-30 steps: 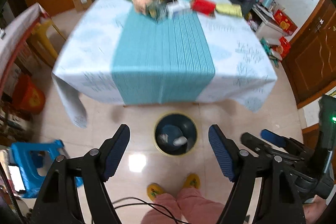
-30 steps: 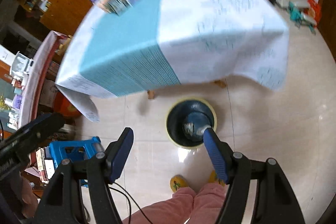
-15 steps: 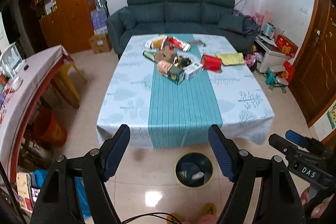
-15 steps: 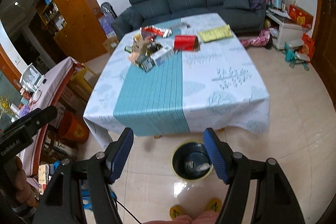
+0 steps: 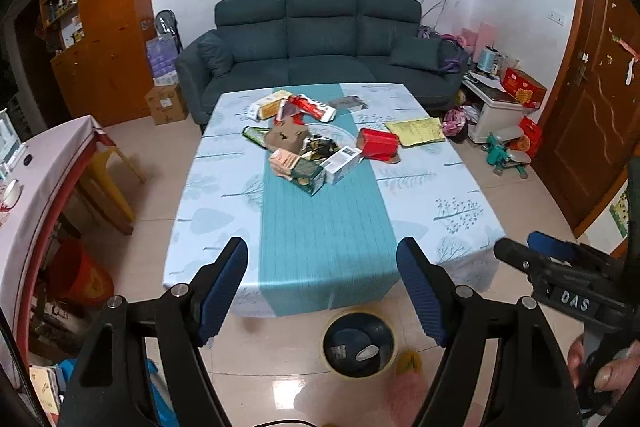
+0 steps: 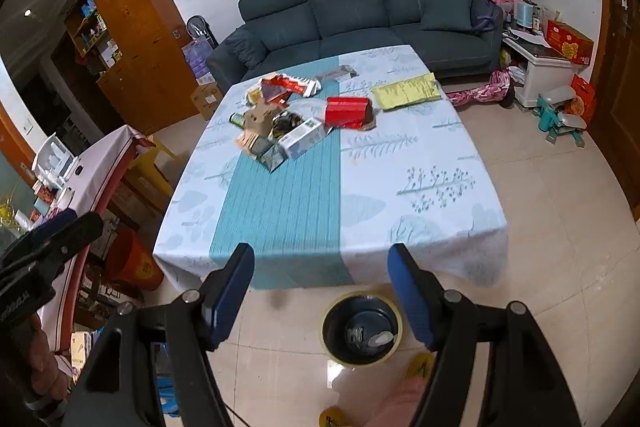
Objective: Collect trash
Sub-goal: 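Raise both tools back toward the table, then grasp the yellow paper bag with the right tool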
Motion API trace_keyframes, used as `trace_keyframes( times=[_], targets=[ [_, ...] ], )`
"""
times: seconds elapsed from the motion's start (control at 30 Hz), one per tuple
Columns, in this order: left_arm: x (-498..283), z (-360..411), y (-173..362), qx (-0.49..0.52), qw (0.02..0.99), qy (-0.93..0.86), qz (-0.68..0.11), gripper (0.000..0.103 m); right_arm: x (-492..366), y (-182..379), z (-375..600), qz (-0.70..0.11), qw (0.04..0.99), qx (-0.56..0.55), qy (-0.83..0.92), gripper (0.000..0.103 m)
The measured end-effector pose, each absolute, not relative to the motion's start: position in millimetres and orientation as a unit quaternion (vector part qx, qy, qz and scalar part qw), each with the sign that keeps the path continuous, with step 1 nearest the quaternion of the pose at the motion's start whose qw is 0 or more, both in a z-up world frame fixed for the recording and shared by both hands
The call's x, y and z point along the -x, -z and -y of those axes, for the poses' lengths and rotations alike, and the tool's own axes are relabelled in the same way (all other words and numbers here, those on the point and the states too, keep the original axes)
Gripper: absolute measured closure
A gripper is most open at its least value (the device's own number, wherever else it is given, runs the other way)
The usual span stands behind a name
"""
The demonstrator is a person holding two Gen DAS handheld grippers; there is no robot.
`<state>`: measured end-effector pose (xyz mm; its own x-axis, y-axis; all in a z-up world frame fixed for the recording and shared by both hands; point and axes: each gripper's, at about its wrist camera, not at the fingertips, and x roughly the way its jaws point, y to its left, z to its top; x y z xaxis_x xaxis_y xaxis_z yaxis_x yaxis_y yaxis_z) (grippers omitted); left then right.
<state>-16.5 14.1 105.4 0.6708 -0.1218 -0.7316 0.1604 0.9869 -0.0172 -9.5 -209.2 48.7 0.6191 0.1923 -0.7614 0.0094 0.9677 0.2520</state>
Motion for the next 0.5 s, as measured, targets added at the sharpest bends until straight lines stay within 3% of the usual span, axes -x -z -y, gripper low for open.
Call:
trace_keyframes(
  times=[0.3, 0.5],
  targets=[
    [-94.6, 46.0, -82.5, -0.014, 0.902, 0.059, -0.427, 0.028, -99.3, -40.1, 271.8, -0.426, 0.894, -0.125, -0.067, 0.033],
    [-200.2, 92.5, -51.6, 0.032, 0.871, 0.037, -0.490, 0.028, -197.2, -21.9, 319.0, -0.458, 0.879, -0.100, -0.093, 0.034]
  ],
)
